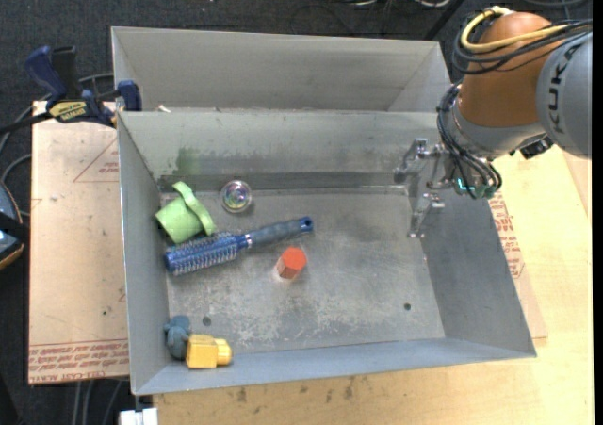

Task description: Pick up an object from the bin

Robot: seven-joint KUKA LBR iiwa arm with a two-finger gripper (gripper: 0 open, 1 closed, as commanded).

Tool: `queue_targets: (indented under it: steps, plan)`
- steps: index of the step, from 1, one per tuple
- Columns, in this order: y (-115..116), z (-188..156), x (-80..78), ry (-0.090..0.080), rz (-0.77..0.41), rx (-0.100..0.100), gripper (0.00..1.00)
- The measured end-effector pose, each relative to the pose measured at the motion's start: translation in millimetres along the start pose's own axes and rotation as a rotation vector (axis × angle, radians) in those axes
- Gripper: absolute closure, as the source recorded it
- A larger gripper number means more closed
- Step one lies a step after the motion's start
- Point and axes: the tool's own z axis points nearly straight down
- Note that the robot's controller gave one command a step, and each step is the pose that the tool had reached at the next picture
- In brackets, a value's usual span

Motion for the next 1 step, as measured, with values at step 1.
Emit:
queue_targets:
  steps: [1]
  plan:
    - [113.7, 4.1, 60.5, -0.003, -0.116, -0.003, 0.00]
